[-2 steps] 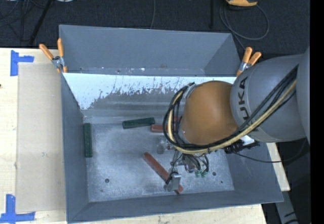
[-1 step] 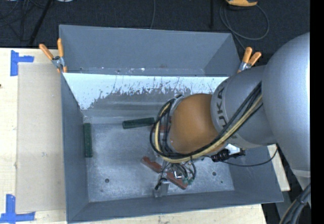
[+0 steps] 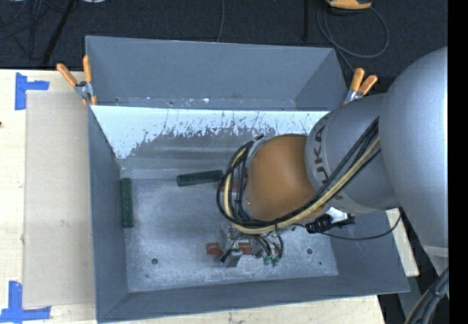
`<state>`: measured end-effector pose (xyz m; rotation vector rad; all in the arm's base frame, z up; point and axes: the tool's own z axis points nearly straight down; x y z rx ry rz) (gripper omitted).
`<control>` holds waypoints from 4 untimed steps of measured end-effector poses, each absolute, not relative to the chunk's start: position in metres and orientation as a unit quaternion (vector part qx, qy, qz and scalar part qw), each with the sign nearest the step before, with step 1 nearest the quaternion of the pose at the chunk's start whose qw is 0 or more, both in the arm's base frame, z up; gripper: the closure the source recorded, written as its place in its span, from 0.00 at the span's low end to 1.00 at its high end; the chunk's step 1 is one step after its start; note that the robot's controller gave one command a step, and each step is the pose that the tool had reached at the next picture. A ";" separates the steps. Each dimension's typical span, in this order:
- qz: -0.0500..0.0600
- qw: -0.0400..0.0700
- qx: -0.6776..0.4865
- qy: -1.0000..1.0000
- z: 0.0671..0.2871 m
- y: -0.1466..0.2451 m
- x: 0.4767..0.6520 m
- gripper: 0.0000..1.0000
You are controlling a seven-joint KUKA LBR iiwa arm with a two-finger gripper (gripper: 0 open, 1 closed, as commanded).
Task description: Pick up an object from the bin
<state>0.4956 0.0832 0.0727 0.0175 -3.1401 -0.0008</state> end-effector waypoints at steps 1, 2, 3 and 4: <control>0.000 0.001 0.005 -1.000 0.072 0.083 0.495 0.00; 0.001 -0.001 0.005 -1.000 0.069 0.038 0.520 0.00; 0.000 0.001 0.005 -1.000 0.069 0.040 0.519 1.00; 0.000 -0.003 0.082 -0.997 0.188 0.029 0.516 1.00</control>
Offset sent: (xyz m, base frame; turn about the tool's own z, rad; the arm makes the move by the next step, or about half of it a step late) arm 0.0000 0.0000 0.0000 0.0000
